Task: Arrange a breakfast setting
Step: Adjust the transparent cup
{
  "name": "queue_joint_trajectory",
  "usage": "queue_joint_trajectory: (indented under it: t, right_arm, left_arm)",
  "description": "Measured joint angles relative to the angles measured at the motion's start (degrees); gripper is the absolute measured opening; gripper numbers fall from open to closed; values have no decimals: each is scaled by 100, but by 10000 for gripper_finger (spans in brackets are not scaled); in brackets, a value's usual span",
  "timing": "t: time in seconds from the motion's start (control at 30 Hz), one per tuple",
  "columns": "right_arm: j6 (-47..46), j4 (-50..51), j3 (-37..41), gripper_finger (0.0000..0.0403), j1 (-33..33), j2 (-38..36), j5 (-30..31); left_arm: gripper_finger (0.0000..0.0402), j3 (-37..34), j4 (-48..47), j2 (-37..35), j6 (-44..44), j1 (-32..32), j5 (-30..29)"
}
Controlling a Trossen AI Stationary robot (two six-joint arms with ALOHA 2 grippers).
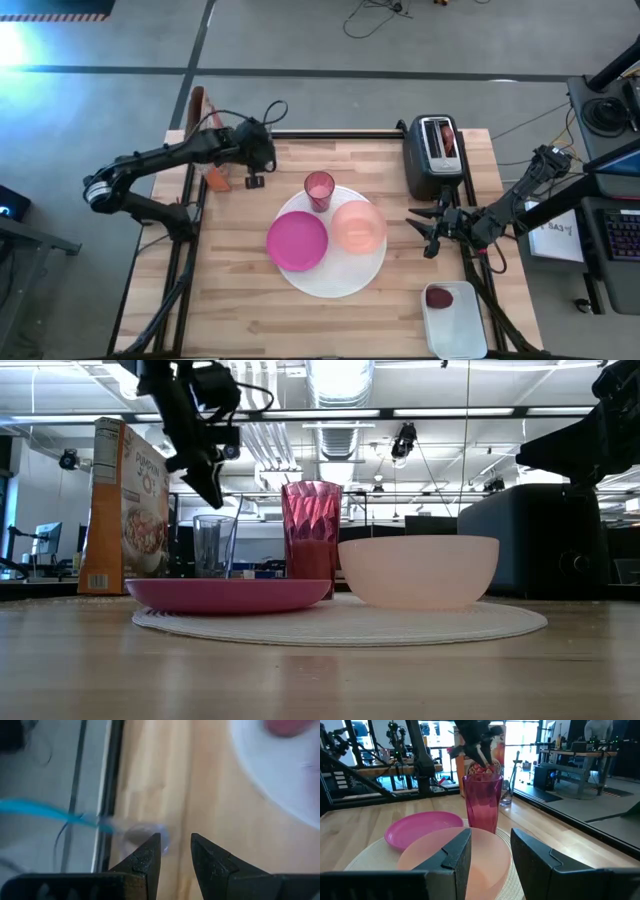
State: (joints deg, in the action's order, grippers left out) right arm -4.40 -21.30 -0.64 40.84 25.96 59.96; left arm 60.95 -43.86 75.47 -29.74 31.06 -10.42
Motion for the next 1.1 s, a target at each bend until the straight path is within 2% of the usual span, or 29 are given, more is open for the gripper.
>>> queue_joint_trajectory:
  t: [0.6, 0.73, 0.93, 1.1]
  right_arm:
    - [0, 0, 0, 128, 2, 0, 0]
    - [5, 0, 0, 128, 0, 0, 0]
    - [3, 0, 0, 128, 2, 0, 0]
    - [-1, 0, 0, 128, 0, 0, 0]
  left_arm:
    - [93, 7, 451, 103, 132, 772, 76]
    - [112, 7, 507, 207, 132, 936, 328]
    - [148, 7, 588, 434, 130, 971, 351]
    - [155, 7, 632, 657, 133, 1023, 343]
